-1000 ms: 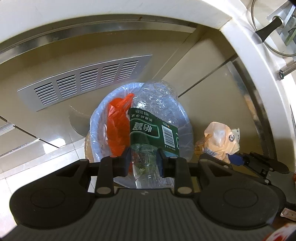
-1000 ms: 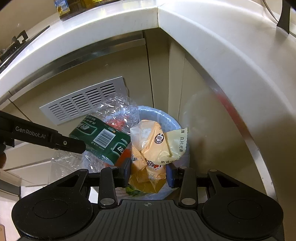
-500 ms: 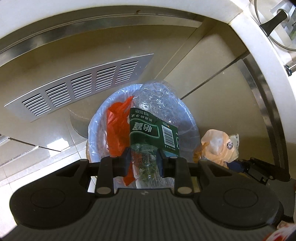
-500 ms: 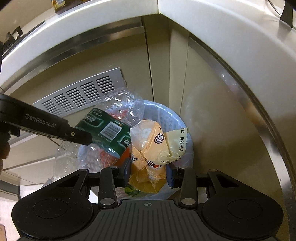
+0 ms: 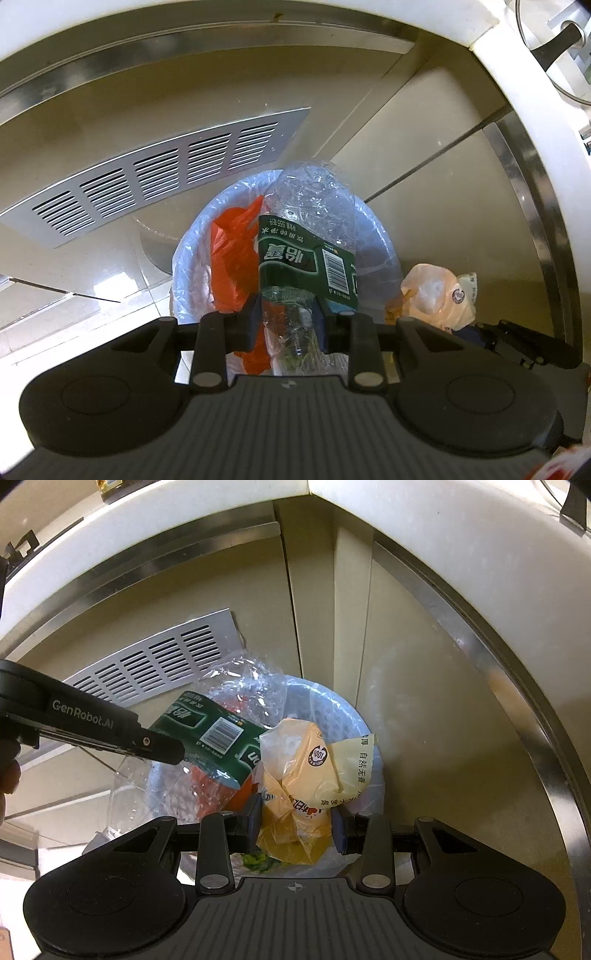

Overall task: Collect trash
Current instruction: 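Open the left gripper to drop the bottle while the right drops the wrapper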

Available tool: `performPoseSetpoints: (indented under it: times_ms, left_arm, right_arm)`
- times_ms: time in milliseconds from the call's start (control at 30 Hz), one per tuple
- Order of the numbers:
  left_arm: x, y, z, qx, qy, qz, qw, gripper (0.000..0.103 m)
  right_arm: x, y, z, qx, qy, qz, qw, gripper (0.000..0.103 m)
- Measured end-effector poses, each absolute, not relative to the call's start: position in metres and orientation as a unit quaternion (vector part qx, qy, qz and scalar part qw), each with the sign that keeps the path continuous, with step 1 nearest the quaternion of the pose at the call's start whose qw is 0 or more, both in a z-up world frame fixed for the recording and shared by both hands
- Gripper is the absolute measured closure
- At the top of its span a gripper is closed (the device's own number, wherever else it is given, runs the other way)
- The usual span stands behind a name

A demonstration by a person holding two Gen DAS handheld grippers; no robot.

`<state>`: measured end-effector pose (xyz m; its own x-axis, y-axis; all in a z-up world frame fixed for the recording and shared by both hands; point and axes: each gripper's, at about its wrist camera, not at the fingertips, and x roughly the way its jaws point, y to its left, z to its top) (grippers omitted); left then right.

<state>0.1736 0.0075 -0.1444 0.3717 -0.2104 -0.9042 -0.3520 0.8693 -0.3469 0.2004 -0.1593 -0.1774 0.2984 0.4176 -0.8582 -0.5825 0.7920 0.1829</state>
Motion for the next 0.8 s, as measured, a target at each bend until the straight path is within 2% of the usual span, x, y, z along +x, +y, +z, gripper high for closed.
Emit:
performPoseSetpoints:
  times_ms: [67, 133, 167, 200, 800]
  left_arm:
    - [0.176, 0.006, -0.146, -0.245, 0.561, 0.043, 0.789, 0.077]
    - [0.178, 0.006, -0.148, -0.242, 0.564, 0.049, 0.788, 0.065]
    - [0.178, 0.006, -0.149, -0.245, 0.564, 0.051, 0.787, 0.052]
    - [0.178, 0.007, -0.149, -0.249, 0.561, 0.053, 0.788, 0.050]
    - [0.158, 0.019, -0.138, -0.255, 0.548, 0.073, 0.793, 0.050]
  right_arm:
    - [0.200, -0.159, -0.178, -0.082, 0.504, 0.311, 0.801, 0.065]
    - [0.200, -0.158, -0.178, -0.082, 0.505, 0.310, 0.801, 0.065]
    - [0.200, -0.158, -0.178, -0.081, 0.505, 0.310, 0.801, 0.065]
    - [0.201, -0.158, -0.179, -0.081, 0.506, 0.310, 0.801, 0.065]
    - [0.199, -0.159, -0.170, -0.081, 0.496, 0.321, 0.803, 0.064]
